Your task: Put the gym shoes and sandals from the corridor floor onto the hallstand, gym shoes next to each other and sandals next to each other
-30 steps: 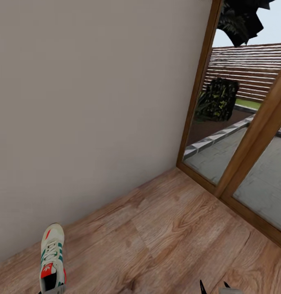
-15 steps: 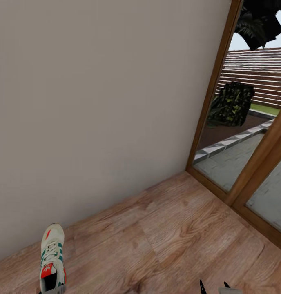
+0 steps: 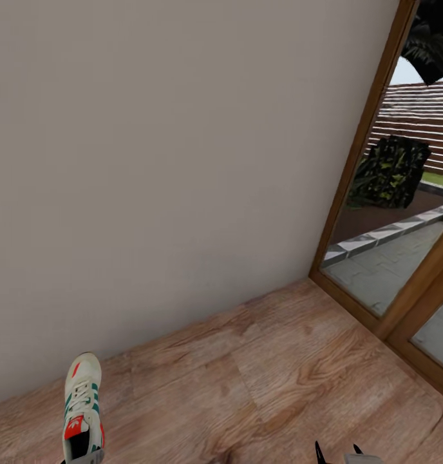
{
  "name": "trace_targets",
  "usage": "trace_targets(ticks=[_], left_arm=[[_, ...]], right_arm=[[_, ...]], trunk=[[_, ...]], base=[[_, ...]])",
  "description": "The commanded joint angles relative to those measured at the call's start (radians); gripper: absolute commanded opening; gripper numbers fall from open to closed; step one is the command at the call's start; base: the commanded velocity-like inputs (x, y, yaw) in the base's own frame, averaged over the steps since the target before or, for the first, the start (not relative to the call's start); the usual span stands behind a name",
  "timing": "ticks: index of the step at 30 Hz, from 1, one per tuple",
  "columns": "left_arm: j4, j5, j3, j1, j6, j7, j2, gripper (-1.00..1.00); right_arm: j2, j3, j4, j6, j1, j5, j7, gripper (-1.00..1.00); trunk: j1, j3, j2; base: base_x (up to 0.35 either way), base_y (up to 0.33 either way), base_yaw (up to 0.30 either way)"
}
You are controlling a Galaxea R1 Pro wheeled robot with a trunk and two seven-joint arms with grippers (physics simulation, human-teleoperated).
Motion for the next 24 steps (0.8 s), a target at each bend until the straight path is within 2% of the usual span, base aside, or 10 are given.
trace_targets(ticks=[1,24], left_arm=[[0.001,0.004,-0.002,-0.001,-0.003,0.001,0.0,-1.0],[0.001,0.004,-0.002,-0.001,-0.005,0.001,0.001,-1.0]], right_arm=[[0.0,-0.002,0.0,-0.003,0.0,0.003,0.0,1.0],[0.0,-0.002,0.002,-0.002,0.0,0.003,0.001,1.0]], trunk=[[0.0,0.0,0.0],[0.0,0.029,0.0]], base=[[0.0,0.0,0.187],[0.0,0.0,0.191]])
